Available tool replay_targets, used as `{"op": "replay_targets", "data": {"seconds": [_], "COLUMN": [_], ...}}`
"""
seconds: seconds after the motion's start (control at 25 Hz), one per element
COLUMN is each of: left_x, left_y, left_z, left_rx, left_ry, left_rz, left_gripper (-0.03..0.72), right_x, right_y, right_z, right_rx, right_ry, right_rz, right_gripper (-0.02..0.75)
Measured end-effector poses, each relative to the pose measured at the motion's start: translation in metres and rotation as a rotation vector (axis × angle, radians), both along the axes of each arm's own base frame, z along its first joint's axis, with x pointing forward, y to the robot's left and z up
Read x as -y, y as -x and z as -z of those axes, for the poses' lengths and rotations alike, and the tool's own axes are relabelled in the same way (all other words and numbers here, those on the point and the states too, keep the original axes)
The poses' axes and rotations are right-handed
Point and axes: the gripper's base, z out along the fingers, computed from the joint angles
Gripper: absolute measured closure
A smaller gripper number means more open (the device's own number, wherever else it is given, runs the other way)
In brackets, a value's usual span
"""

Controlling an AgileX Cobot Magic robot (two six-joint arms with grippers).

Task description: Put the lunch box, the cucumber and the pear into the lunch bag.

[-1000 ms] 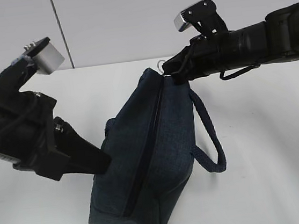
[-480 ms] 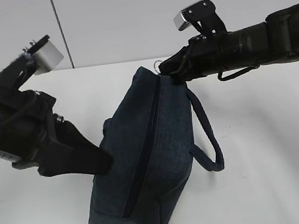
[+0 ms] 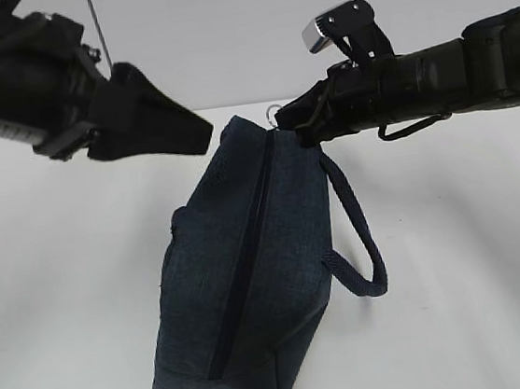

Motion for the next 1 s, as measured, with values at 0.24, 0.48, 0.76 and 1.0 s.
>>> {"op": "replay_targets", "data": {"seconds": [0.24, 0.48, 0.76, 1.0], "left_x": [0.012, 0.03, 0.035, 0.037], "left_y": [-0.028, -0.063, -0.088, -0.095], "left_z": [0.008, 0.022, 0.027, 0.04], "left_rx": [-0.008, -0.039, -0.03, -0.09], "left_ry": [-0.007, -0.02, -0.104, -0.158], "left_rz": [-0.028, -0.035, -0.074, -0.075], "left_gripper": [0.379, 0.379, 0.379, 0.379], "right_x": [-0.001, -0.001, -0.001, -0.001], "right_y": [0.001, 0.001, 0.001, 0.001], "right_z": [-0.001, -0.001, -0.001, -0.001], "right_rx": [0.001, 0.002, 0.002, 0.002], "right_ry": [-0.01, -0.011, -0.012, -0.013], "right_rz": [-0.013, -0.014, -0.015, -0.016], "right_gripper": [0.738, 0.738, 0.738, 0.738]}}
